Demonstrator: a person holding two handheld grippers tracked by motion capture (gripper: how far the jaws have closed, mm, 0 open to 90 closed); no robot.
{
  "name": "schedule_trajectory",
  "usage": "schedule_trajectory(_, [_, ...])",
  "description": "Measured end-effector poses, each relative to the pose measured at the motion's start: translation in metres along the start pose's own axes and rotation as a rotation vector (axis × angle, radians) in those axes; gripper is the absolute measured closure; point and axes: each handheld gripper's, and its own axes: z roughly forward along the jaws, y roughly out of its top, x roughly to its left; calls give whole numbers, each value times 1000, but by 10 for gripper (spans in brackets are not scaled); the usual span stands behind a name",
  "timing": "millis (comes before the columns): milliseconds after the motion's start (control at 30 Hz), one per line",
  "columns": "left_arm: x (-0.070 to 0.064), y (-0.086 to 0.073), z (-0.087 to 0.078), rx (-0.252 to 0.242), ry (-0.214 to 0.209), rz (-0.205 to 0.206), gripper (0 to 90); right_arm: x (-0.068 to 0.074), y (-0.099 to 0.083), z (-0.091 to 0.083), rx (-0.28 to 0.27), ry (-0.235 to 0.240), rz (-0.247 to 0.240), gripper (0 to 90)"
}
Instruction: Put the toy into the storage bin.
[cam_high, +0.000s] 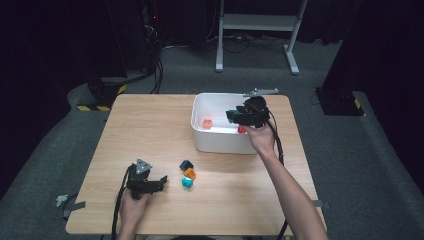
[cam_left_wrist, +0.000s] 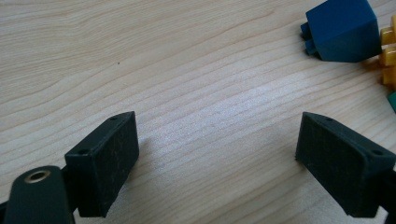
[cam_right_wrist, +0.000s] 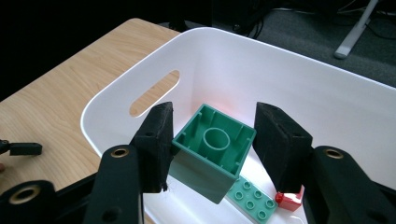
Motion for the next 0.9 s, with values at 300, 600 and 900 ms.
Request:
schedule_trajectory(300, [0,0,0,0,0,1,131,-2,-2,7,16,-28,-7,484])
schedule_trajectory(600, [0,0,0,0,0,1,131,-4,-7,13,45,-46,2,476])
schedule_trajectory(900, [0,0,0,1,0,2,131,-5,-11,13,52,-36,-8,437])
